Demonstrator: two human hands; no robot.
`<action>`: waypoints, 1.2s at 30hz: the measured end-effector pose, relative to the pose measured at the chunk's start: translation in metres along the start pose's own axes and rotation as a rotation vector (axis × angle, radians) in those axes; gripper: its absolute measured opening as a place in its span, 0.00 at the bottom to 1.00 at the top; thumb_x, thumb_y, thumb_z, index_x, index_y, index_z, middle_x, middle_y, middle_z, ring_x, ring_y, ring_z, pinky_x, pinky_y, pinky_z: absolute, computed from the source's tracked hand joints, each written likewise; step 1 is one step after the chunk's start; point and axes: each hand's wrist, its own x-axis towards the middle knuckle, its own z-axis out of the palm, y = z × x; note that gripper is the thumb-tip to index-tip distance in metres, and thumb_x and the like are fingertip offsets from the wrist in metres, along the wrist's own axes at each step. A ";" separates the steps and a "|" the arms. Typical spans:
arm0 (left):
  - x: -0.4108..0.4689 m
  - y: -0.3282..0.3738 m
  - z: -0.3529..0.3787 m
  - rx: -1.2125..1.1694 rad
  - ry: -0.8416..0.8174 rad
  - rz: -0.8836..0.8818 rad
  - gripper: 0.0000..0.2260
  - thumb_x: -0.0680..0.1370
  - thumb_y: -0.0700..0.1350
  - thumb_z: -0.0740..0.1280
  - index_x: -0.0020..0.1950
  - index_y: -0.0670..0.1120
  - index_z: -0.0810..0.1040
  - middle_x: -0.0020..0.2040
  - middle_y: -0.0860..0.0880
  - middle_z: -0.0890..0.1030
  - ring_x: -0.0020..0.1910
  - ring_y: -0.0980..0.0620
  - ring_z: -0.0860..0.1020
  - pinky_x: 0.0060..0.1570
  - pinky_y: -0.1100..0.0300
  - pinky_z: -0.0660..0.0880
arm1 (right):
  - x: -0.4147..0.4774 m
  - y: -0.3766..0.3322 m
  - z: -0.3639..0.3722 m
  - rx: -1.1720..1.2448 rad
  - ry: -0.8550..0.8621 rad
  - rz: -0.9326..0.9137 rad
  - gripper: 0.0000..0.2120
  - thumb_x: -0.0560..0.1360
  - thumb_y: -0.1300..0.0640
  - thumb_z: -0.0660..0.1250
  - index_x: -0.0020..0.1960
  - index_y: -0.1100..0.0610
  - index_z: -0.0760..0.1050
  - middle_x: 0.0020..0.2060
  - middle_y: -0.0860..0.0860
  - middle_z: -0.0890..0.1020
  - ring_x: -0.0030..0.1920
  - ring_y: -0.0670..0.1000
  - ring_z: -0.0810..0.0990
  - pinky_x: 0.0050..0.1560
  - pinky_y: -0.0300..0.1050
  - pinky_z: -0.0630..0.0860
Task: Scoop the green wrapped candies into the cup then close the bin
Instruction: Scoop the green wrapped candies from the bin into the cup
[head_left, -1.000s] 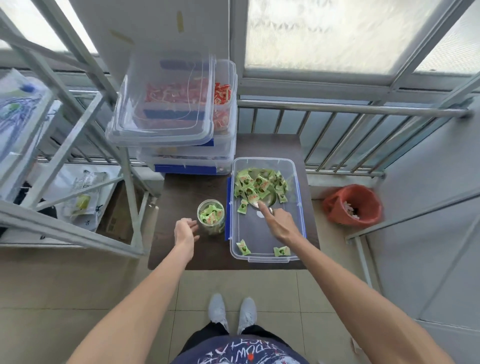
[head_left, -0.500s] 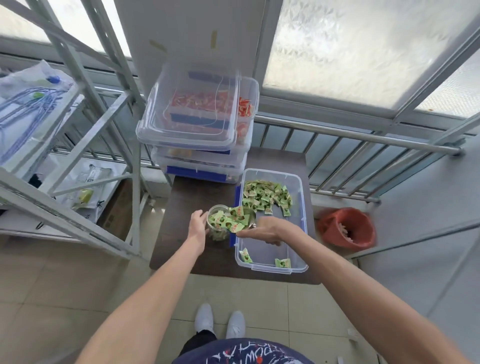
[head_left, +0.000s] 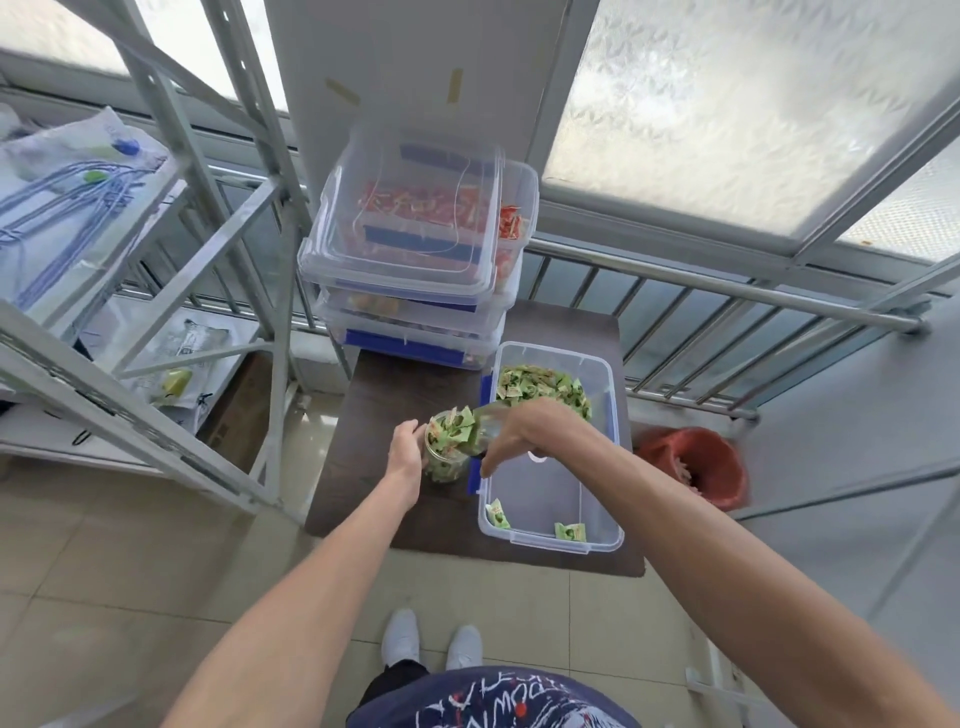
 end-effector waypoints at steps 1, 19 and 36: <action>0.000 0.000 0.000 -0.004 -0.003 -0.004 0.20 0.83 0.48 0.53 0.73 0.44 0.67 0.72 0.47 0.75 0.67 0.47 0.75 0.61 0.55 0.68 | -0.003 0.000 -0.002 -0.023 0.011 -0.007 0.36 0.77 0.36 0.65 0.80 0.49 0.61 0.69 0.53 0.77 0.64 0.56 0.79 0.62 0.48 0.73; 0.000 0.002 -0.007 0.003 -0.030 -0.016 0.22 0.84 0.48 0.52 0.77 0.44 0.63 0.73 0.45 0.73 0.70 0.46 0.73 0.61 0.54 0.67 | 0.012 -0.029 0.030 -0.074 0.207 0.120 0.29 0.70 0.47 0.79 0.66 0.59 0.77 0.63 0.55 0.79 0.62 0.56 0.80 0.57 0.49 0.80; -0.012 0.007 -0.011 0.007 -0.028 -0.033 0.22 0.84 0.48 0.51 0.78 0.43 0.62 0.74 0.45 0.72 0.72 0.44 0.70 0.64 0.54 0.64 | 0.026 -0.038 0.054 -0.042 0.314 0.130 0.17 0.78 0.63 0.68 0.66 0.61 0.76 0.64 0.55 0.79 0.62 0.56 0.80 0.53 0.46 0.78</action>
